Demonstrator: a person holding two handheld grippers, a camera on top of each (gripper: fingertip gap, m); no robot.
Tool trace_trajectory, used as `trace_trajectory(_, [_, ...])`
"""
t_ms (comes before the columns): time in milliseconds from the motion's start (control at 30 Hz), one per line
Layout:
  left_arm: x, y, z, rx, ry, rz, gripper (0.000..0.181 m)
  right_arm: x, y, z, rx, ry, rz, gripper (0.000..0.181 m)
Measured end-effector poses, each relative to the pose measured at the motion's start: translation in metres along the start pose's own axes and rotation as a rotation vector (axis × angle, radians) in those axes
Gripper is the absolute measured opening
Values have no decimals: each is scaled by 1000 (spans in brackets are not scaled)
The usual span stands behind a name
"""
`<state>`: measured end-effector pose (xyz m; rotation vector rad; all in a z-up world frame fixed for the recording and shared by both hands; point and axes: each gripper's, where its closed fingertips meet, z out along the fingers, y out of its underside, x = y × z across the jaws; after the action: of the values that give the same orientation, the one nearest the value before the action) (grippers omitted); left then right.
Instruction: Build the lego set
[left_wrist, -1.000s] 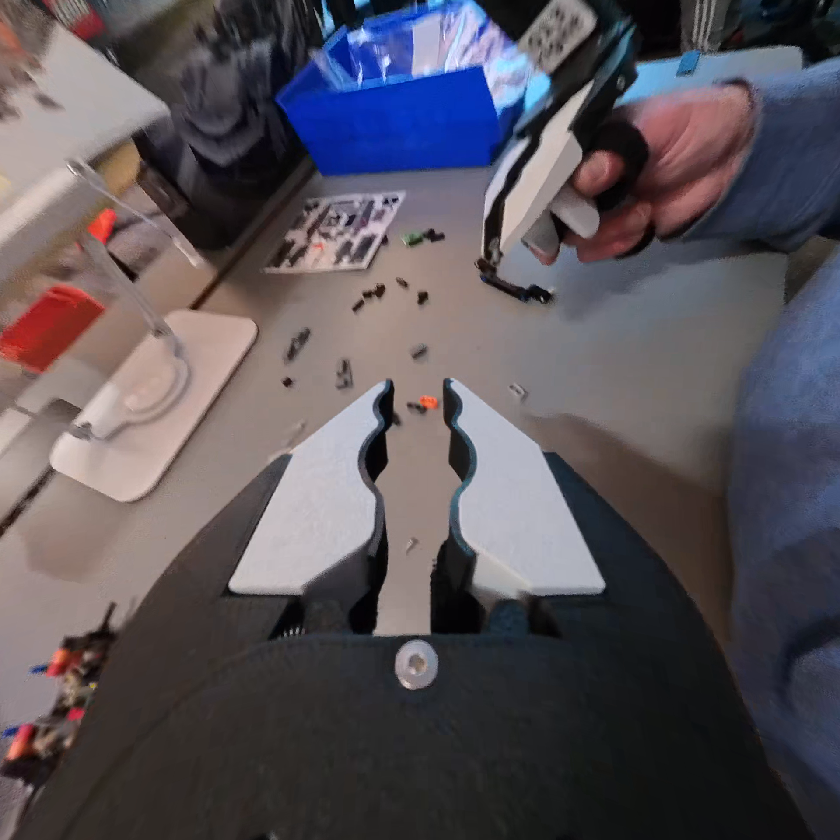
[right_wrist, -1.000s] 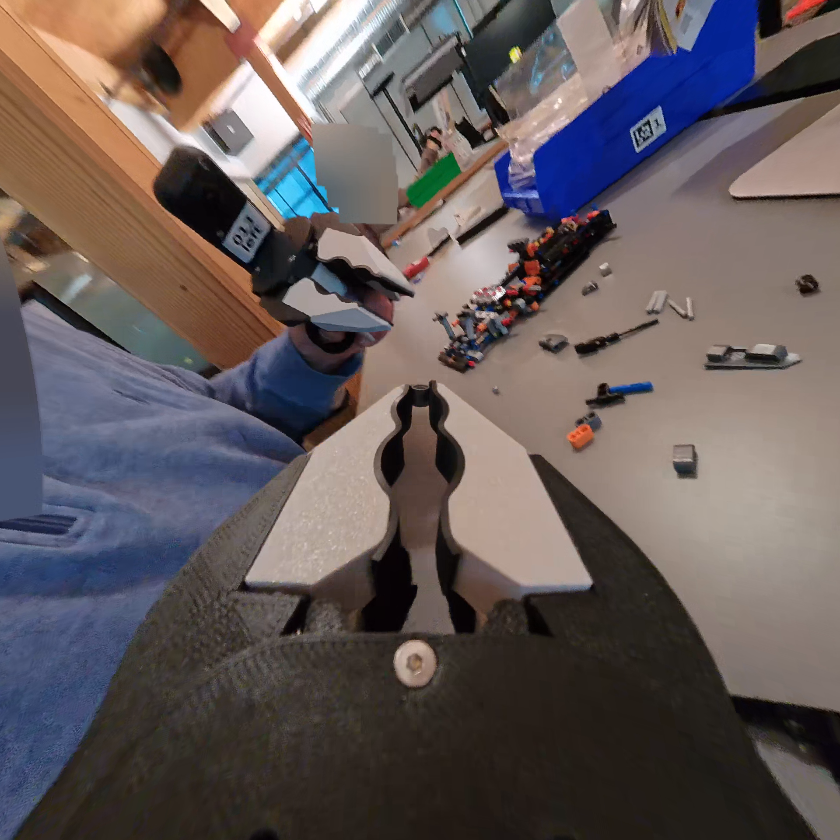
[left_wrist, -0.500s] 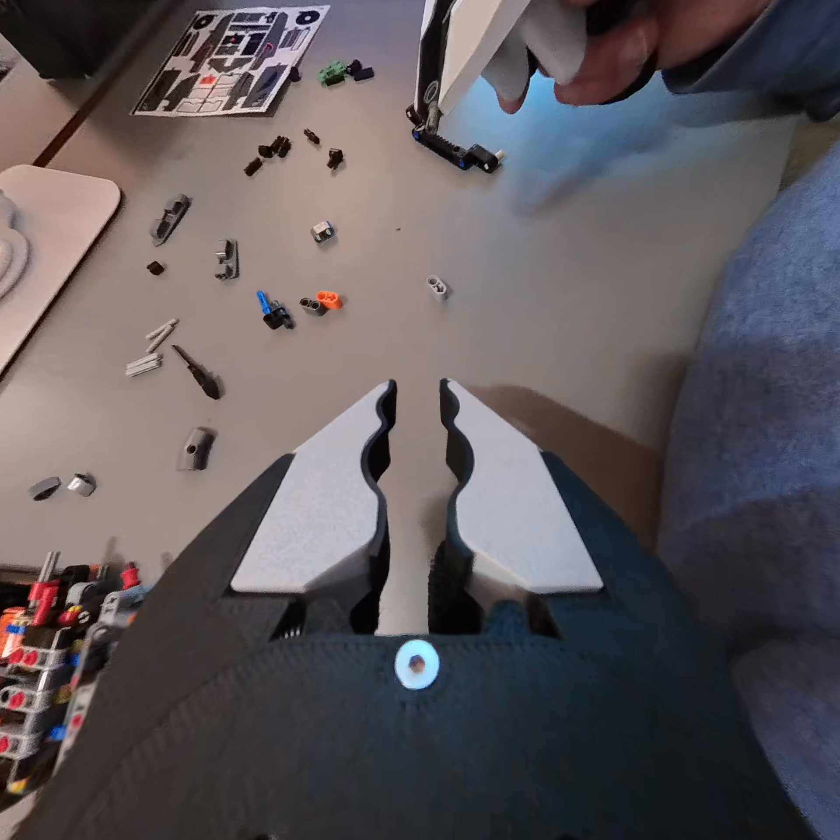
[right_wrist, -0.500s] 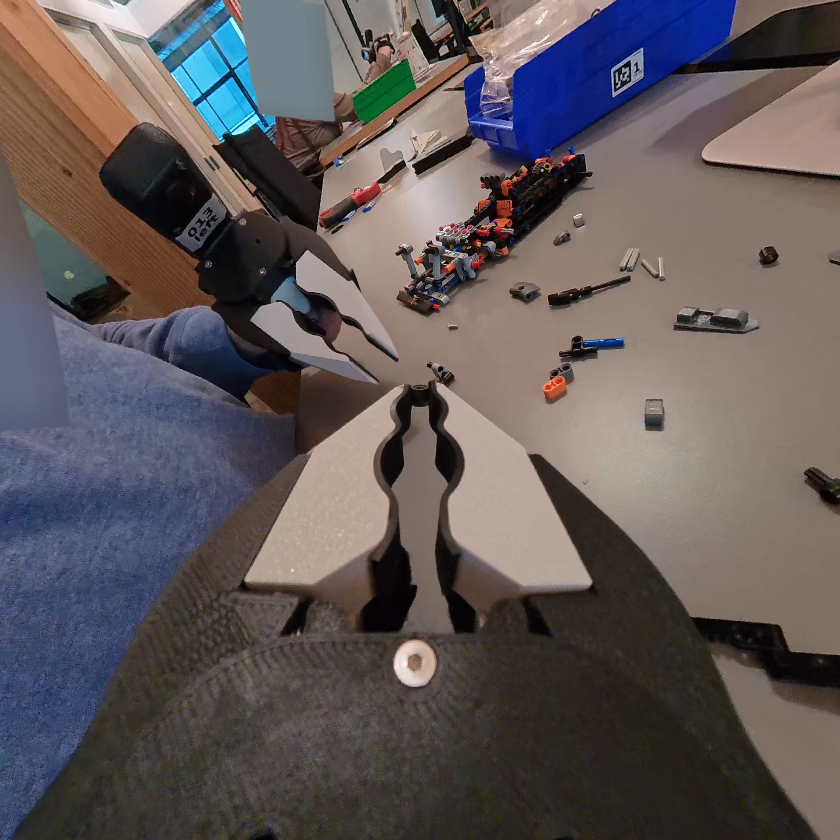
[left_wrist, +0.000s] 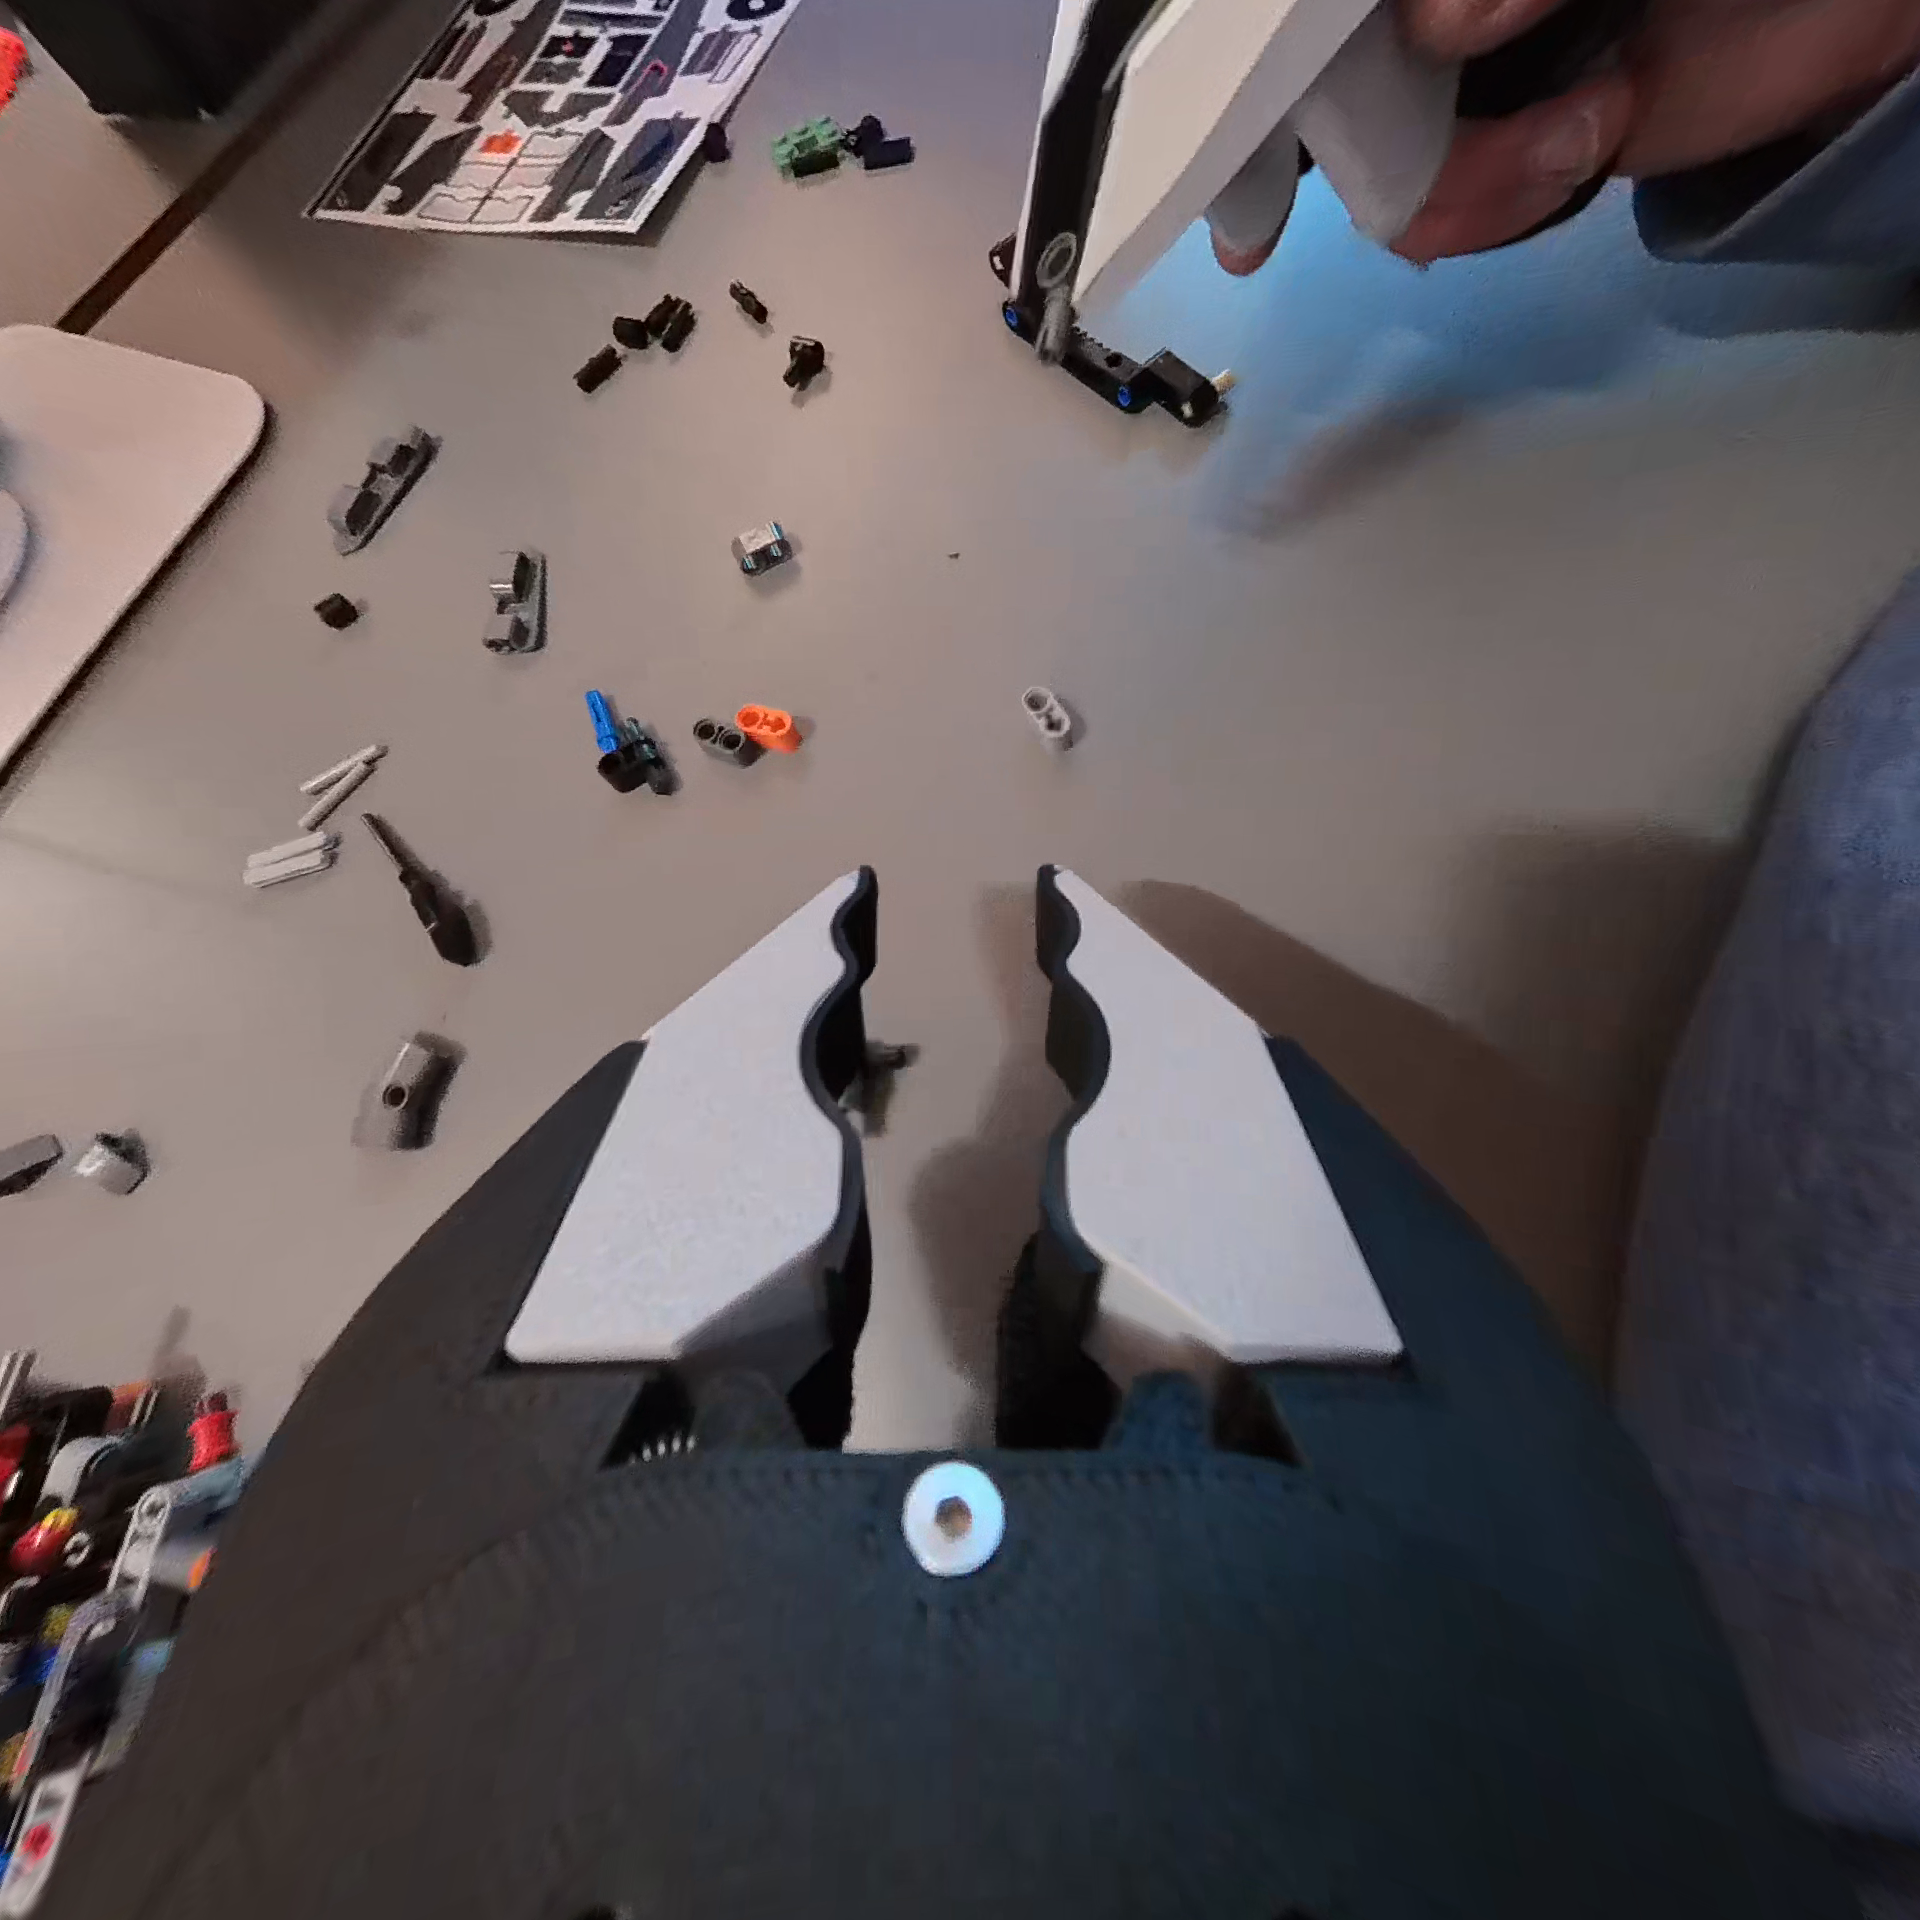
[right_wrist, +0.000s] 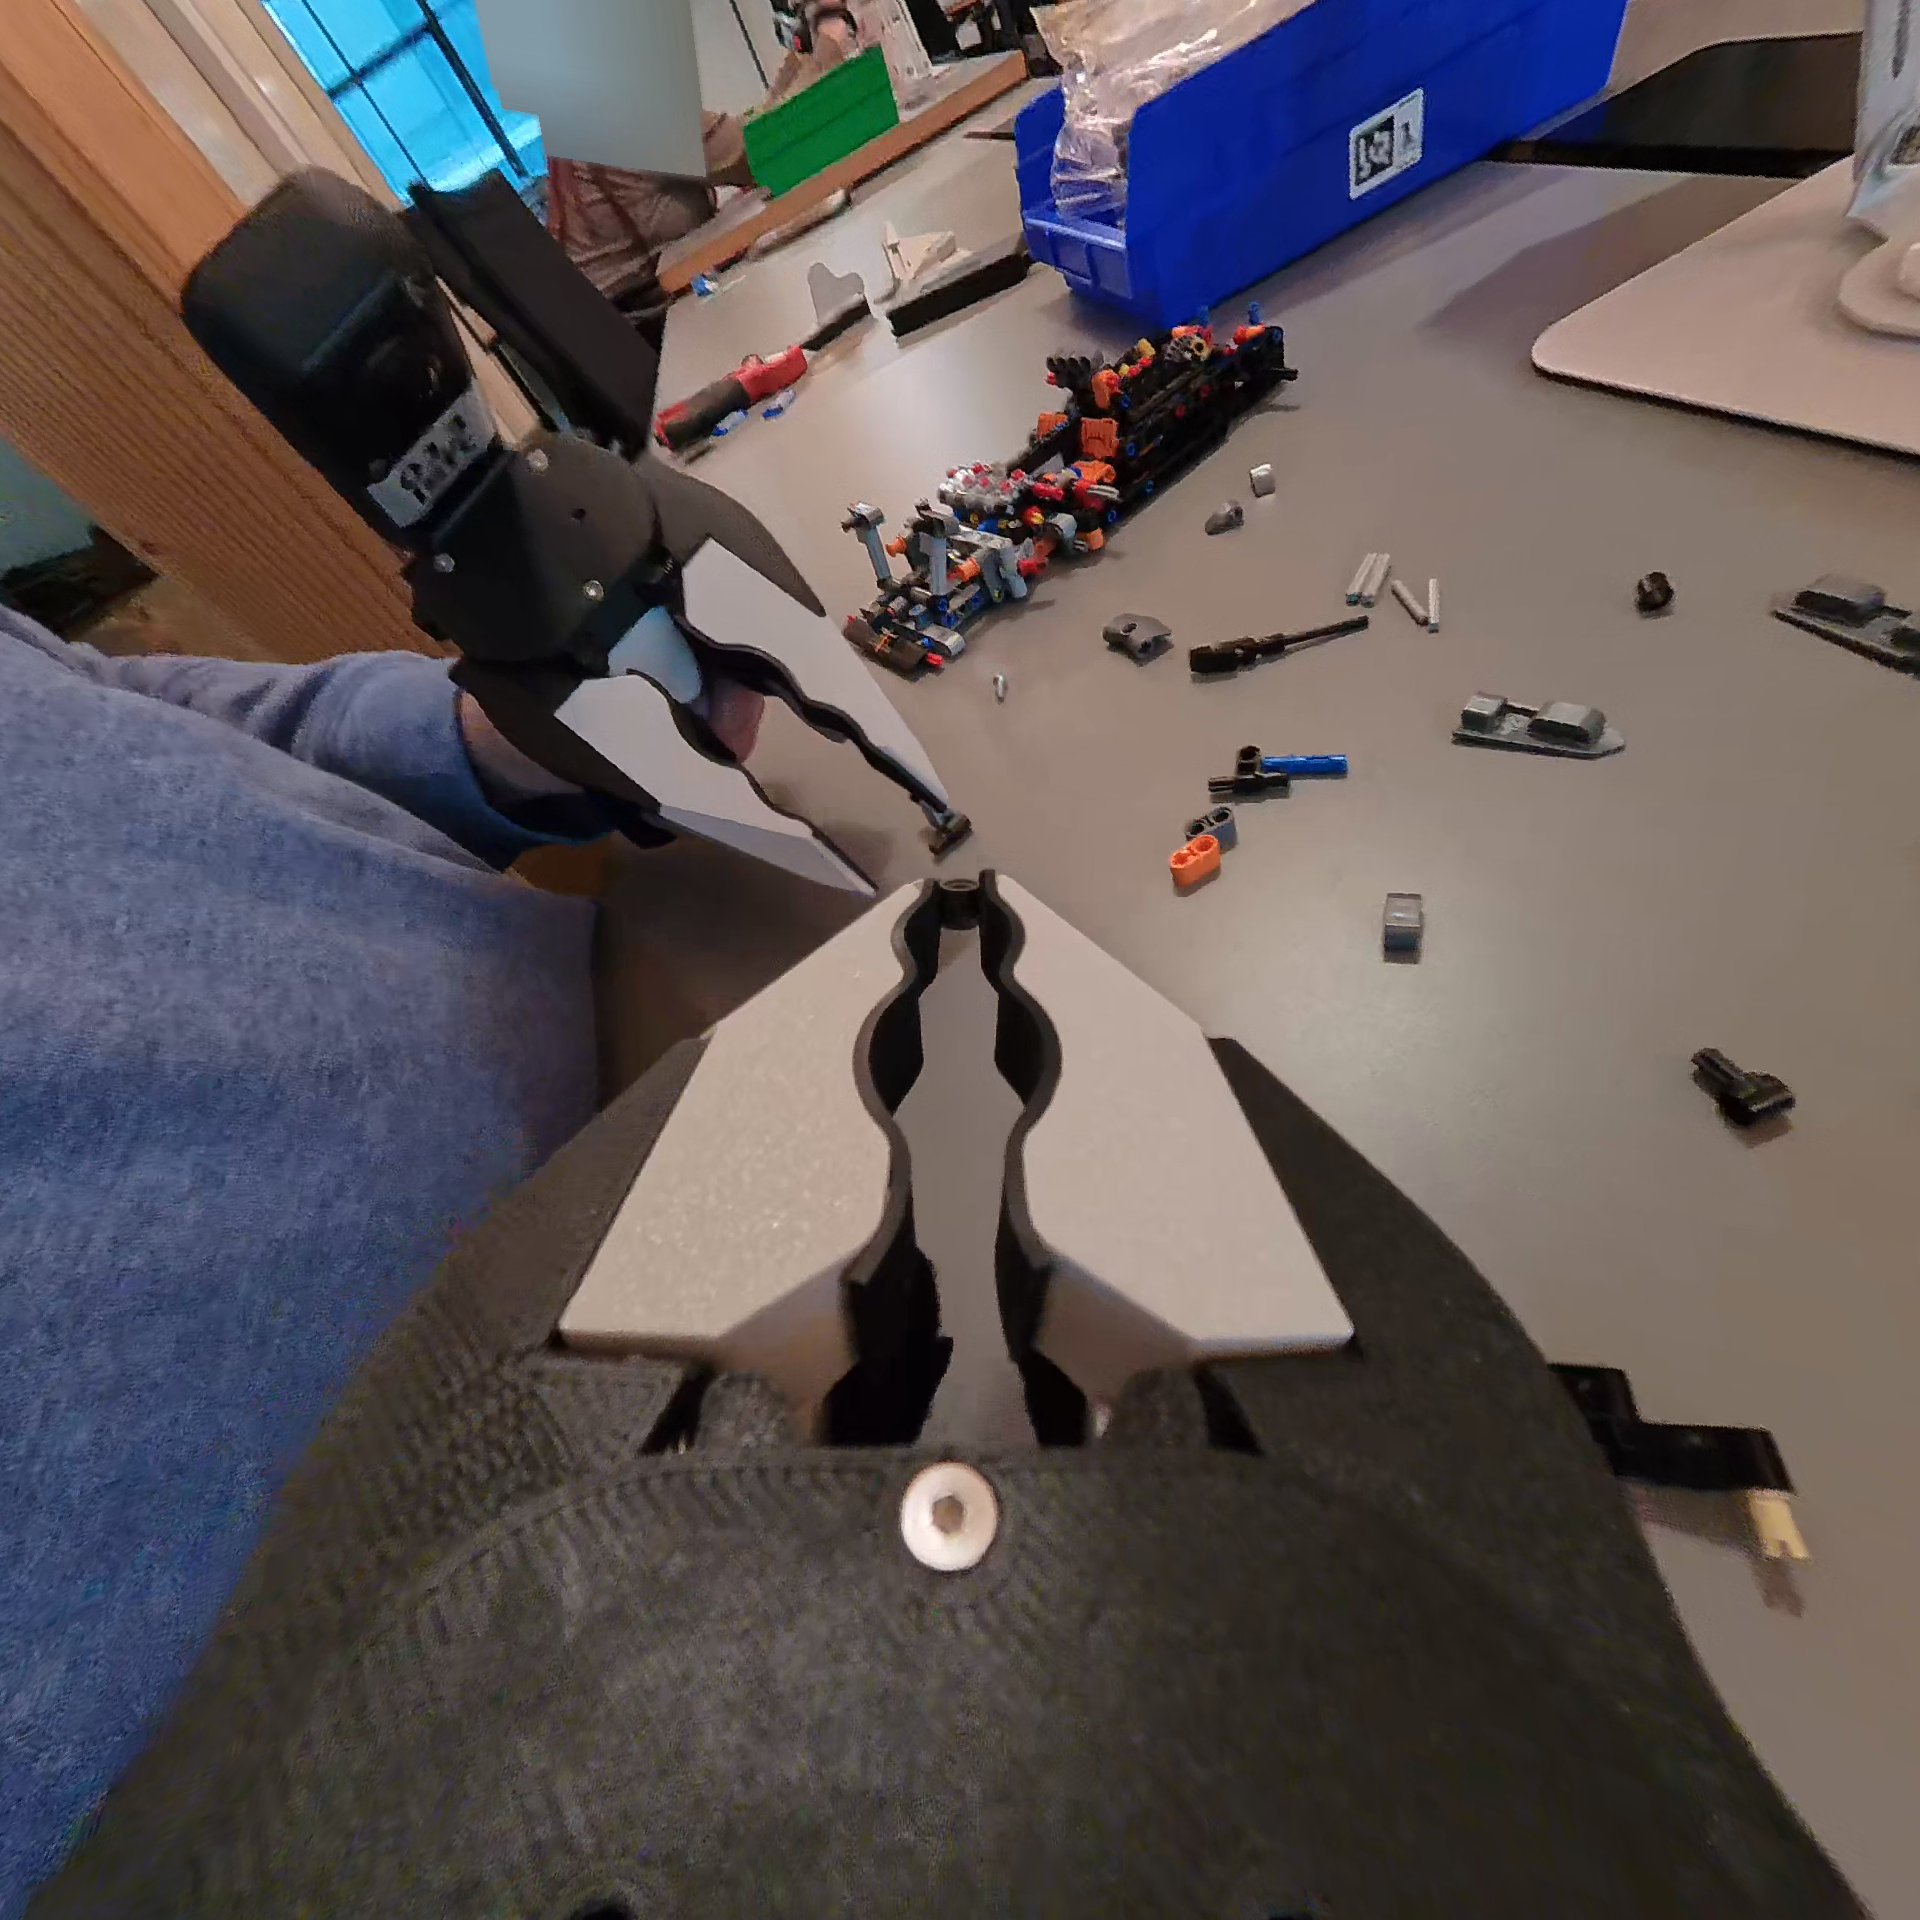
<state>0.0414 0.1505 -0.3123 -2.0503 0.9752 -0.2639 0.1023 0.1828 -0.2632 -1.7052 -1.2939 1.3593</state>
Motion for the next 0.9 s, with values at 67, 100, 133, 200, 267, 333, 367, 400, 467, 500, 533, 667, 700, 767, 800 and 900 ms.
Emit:
trace_trajectory(67, [2, -3, 7, -16, 0, 6, 30, 5, 6, -1, -40, 43, -38, 4])
trace_trajectory(100, [4, -5, 10, -19, 4, 11, 28, 6, 9, -1, -58, 59, -53, 4])
trace_trajectory(133, [6, -6, 14, -28, 10, 6, 27, 7, 12, -1, -73, 70, -62, 4])
trace_trajectory(200, [14, -6, 23, -50, 39, -5, 27, 8, 16, 0, -88, 78, -70, 4])
trace_trajectory(267, [18, -6, 30, -68, 42, -4, 28, 9, 19, 1, -96, 81, -76, 4])
trace_trajectory(333, [21, -8, 35, -70, 45, -11, 28, 9, 21, 2, -104, 81, -82, 4])
trace_trajectory(367, [20, -9, 37, -69, 38, -16, 27, 9, 22, 2, -107, 81, -86, 4])
trace_trajectory(400, [21, -10, 39, -71, 43, -19, 26, 9, 23, 3, -110, 80, -90, 4])
trace_trajectory(467, [23, -9, 44, -91, 44, -28, 27, 8, 24, 5, -121, 80, -103, 4])
trace_trajectory(500, [23, -8, 46, -99, 40, -28, 27, 9, 24, 6, -126, 82, -110, 4])
trace_trajectory(533, [24, -7, 49, -107, 37, -28, 26, 8, 25, 6, -131, 82, -115, 4])
trace_trajectory(667, [25, -8, 55, -103, 30, -33, 21, 9, 27, 8, -141, 86, -124, 4])
trace_trajectory(700, [24, -8, 56, -104, 29, -32, 18, 10, 28, 8, -146, 90, -128, 4])
trace_trajectory(767, [24, -9, 57, -104, 26, -22, 11, 11, 30, 9, -157, 96, -136, 4])
trace_trajectory(800, [23, -9, 58, -106, 25, -16, 7, 11, 31, 9, -162, 97, -139, 4])
trace_trajectory(900, [24, -10, 59, -105, 30, 2, 6, 11, 33, 10, -174, 97, -146, 4])
